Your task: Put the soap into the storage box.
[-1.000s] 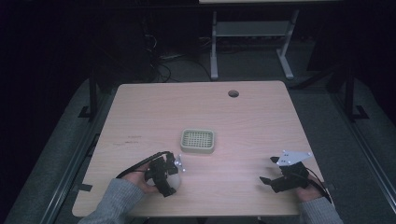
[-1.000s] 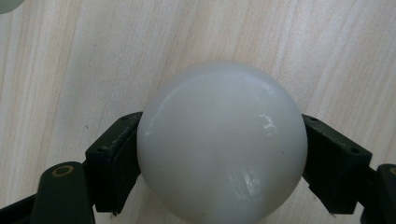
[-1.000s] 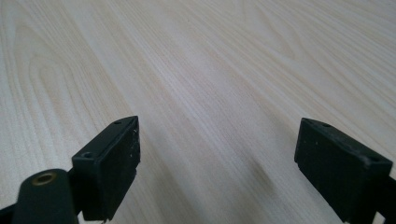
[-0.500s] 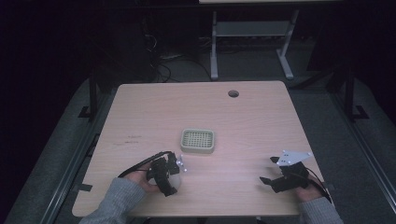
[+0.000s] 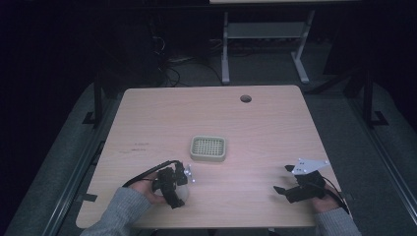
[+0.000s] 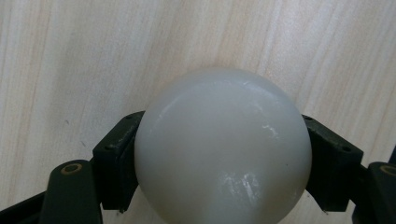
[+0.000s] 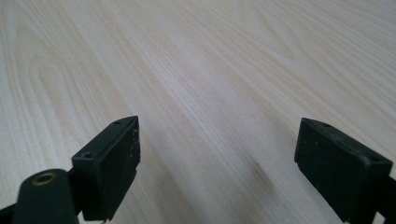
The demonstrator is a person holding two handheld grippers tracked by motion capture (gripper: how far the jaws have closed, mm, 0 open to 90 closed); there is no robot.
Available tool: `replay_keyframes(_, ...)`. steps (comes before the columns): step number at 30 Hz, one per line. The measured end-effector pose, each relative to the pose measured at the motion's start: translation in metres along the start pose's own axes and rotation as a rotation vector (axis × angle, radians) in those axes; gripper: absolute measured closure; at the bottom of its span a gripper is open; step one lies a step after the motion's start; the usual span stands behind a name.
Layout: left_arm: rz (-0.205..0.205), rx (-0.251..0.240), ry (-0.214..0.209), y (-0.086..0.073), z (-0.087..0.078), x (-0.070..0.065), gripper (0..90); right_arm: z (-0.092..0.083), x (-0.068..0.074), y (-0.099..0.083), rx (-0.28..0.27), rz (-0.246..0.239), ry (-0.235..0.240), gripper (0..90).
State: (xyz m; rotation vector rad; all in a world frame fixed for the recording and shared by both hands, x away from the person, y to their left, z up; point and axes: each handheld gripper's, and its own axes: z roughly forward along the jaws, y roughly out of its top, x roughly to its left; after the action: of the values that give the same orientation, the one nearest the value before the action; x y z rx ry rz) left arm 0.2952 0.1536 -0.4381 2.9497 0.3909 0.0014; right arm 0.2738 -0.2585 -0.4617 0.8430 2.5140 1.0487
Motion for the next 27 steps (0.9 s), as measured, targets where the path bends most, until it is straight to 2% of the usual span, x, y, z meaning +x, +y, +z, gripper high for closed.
replay_keyframes(13,0.010,0.016,0.023,0.004,-0.009,0.002,24.3,-0.001,0.001,0.000,-0.001,0.018,-0.002,13.6)
replay_keyframes(22,0.017,0.028,0.019,0.011,-0.016,0.007,24.3,-0.002,0.001,0.000,-0.005,0.021,-0.005,13.6)
replay_keyframes(23,0.029,0.029,0.021,0.012,-0.017,0.008,24.3,-0.002,0.001,0.000,-0.005,0.019,-0.005,13.6)
replay_keyframes(27,0.021,0.030,0.015,0.015,-0.020,0.011,24.3,-0.002,0.000,0.000,-0.007,0.017,-0.008,13.7)
